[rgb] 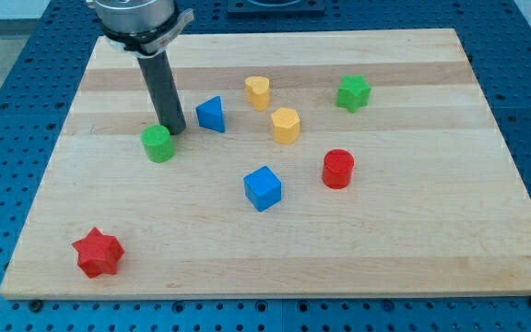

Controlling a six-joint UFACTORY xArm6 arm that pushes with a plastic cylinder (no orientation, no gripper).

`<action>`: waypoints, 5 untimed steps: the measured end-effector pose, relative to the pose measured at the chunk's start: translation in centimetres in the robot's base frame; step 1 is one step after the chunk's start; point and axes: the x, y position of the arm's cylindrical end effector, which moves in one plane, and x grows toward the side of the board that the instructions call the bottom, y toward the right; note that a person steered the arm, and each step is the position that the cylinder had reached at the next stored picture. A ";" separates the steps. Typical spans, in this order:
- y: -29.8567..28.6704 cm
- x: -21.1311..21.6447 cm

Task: Move the blue triangle and green circle diagonal to each other

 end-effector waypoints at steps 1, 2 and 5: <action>-0.1 0.0; -2.8 -0.5; -10.9 2.6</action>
